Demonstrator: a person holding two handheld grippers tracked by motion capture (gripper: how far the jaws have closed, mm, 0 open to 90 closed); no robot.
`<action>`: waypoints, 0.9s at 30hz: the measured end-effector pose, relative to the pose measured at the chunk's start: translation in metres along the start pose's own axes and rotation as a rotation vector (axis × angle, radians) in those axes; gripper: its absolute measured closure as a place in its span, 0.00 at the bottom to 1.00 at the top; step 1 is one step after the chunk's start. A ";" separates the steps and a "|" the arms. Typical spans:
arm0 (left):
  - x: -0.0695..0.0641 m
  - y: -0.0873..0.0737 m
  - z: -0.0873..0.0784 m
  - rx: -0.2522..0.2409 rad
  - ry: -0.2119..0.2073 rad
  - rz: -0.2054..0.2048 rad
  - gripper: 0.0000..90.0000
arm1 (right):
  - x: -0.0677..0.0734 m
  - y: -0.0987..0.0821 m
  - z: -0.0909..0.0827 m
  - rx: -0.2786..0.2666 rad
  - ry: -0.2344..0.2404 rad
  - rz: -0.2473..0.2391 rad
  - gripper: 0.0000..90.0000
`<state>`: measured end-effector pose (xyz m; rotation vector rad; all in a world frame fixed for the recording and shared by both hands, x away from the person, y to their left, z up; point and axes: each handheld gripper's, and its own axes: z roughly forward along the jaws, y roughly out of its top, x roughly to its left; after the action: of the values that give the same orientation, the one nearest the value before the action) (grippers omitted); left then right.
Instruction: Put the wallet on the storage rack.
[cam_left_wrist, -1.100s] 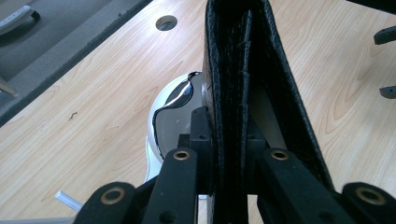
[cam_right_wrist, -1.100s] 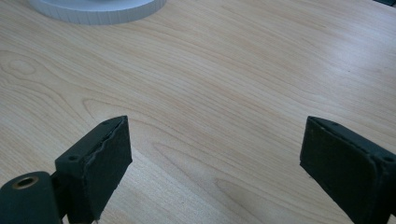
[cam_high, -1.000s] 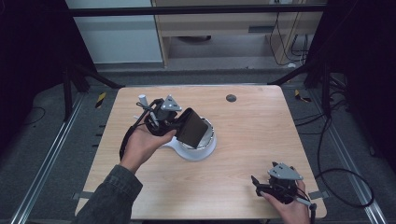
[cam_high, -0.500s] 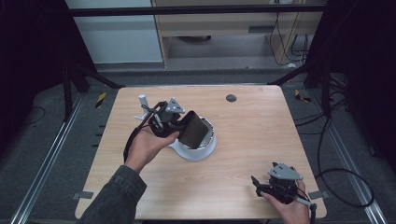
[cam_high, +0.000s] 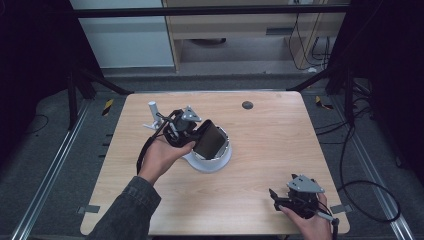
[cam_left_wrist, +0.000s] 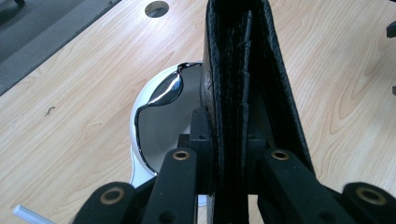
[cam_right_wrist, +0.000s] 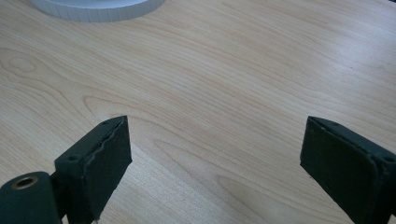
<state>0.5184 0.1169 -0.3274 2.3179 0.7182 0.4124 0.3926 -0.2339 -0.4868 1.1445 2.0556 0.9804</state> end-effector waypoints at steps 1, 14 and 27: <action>0.000 0.000 0.001 -0.001 -0.003 -0.002 0.89 | 0.000 0.000 0.000 0.000 0.000 0.000 0.10; 0.003 0.002 0.008 -0.016 -0.019 -0.041 0.89 | 0.001 0.000 0.000 0.005 0.005 0.000 0.10; 0.006 0.002 0.009 -0.022 0.001 -0.054 0.86 | 0.001 0.000 0.000 0.006 0.006 0.003 0.10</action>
<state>0.5278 0.1147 -0.3321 2.2722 0.7717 0.3949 0.3925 -0.2333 -0.4873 1.1492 2.0637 0.9800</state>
